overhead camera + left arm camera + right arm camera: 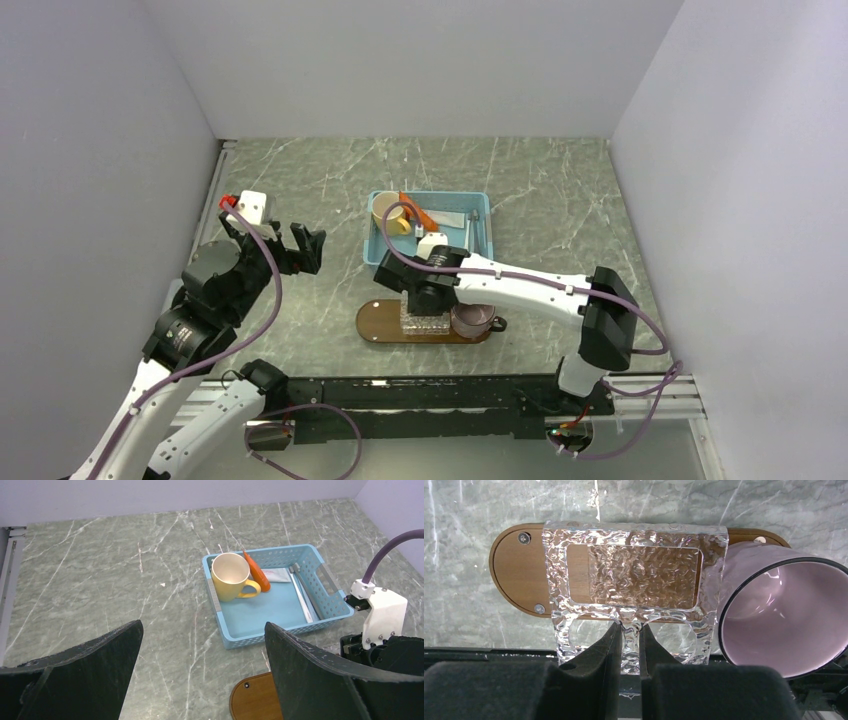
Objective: Prepare toiletry sets of a toothbrush and toothpaste on the tray
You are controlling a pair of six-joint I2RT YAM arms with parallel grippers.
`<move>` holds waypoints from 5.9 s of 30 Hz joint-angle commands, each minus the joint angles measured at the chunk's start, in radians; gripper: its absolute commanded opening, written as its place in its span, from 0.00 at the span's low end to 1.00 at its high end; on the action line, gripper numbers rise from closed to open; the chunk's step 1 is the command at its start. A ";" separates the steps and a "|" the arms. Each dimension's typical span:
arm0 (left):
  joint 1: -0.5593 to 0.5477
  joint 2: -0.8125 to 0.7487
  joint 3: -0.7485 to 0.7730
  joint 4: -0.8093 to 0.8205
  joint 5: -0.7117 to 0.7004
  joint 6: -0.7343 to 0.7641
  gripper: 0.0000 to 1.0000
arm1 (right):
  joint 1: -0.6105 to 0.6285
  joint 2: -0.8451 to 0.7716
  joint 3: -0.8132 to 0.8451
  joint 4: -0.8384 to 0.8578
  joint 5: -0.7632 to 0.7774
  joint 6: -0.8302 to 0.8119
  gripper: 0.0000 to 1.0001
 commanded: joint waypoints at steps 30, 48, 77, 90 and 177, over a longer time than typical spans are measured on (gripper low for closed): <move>0.004 0.010 0.006 0.006 -0.007 -0.009 0.99 | 0.010 -0.080 -0.091 0.056 -0.017 0.021 0.00; 0.004 0.008 0.007 0.005 -0.011 -0.009 0.99 | 0.024 -0.085 -0.090 0.033 -0.001 0.041 0.10; 0.005 0.005 0.006 0.005 -0.011 -0.009 0.99 | 0.034 -0.095 -0.094 0.013 0.013 0.063 0.26; 0.004 0.004 0.006 0.005 -0.012 -0.009 0.99 | 0.050 -0.103 -0.010 -0.065 0.067 0.080 0.31; 0.134 1.335 0.810 -0.542 0.290 -1.071 0.55 | -0.194 -0.706 -0.315 0.216 0.001 -0.494 0.31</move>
